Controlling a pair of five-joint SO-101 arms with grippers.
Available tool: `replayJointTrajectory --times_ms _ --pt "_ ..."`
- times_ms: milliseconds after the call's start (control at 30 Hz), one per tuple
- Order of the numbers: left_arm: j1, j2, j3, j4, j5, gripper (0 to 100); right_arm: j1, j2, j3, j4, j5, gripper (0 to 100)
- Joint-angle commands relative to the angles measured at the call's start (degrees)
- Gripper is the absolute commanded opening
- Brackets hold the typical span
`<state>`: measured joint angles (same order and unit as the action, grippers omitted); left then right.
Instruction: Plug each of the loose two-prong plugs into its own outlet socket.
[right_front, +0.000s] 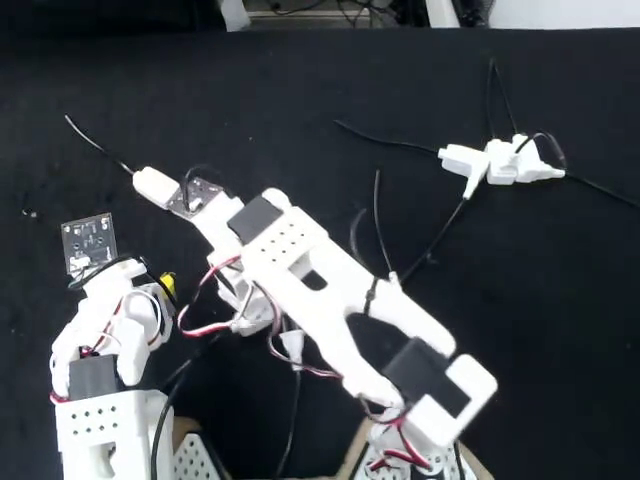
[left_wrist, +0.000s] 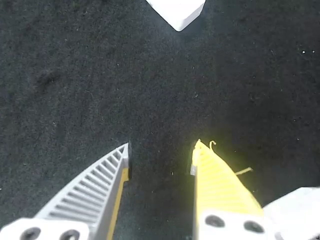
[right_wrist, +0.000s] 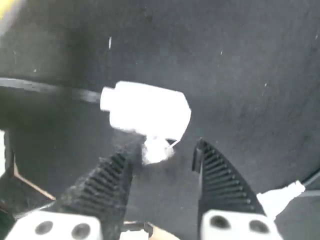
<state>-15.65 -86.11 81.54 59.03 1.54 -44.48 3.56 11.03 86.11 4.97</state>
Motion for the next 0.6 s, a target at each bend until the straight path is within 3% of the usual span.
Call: replayJointTrajectory --times_ms 0,233,567 --pt "-0.57 -0.53 -0.48 0.26 -0.35 21 -0.88 -7.08 4.09 0.53 -0.09 16.7" --pt "-0.57 -0.53 -0.48 0.18 -0.35 21 -1.49 -15.08 19.21 -2.2 0.35 16.7" --pt "-0.57 -0.53 -0.57 0.18 -0.35 21 -1.41 -15.43 33.54 -21.63 -15.74 16.6"
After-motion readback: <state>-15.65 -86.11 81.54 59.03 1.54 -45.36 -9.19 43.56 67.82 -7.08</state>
